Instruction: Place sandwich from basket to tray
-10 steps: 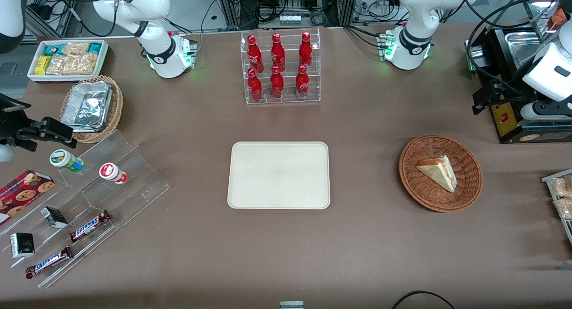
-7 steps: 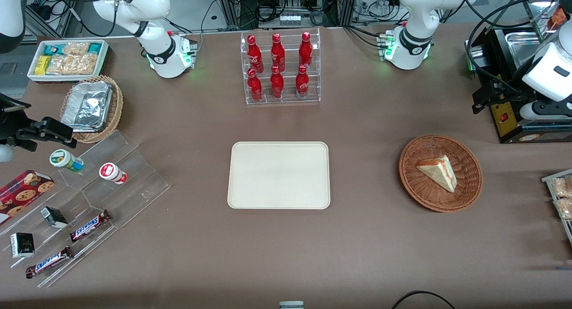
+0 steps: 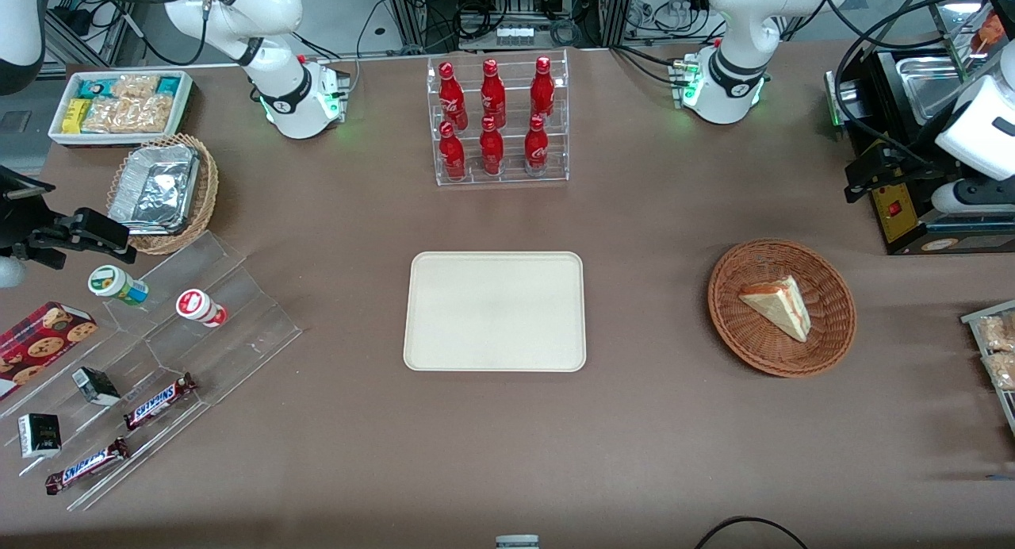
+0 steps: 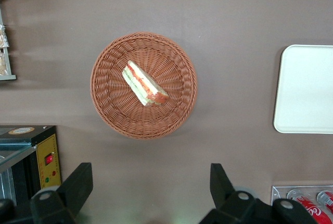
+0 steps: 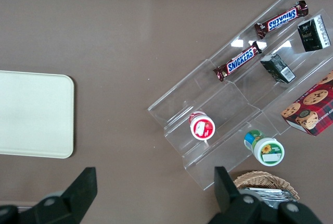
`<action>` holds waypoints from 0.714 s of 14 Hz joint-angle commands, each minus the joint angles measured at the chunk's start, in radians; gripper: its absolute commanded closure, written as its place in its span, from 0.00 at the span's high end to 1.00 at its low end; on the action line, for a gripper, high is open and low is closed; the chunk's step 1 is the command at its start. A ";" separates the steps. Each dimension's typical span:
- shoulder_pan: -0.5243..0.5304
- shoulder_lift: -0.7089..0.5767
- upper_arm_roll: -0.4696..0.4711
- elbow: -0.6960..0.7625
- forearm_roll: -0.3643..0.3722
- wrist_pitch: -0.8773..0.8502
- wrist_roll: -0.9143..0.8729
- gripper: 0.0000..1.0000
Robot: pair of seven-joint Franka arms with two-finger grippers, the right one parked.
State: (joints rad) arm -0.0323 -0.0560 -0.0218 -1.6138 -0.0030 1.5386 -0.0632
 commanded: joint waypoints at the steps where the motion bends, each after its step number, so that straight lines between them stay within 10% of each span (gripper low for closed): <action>1: 0.014 0.010 -0.007 0.009 0.009 -0.002 0.008 1.00; 10: 0.012 0.081 0.034 -0.110 0.034 0.090 -0.317 1.00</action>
State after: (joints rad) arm -0.0261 0.0354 0.0121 -1.6604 0.0117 1.5725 -0.3116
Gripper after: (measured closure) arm 0.000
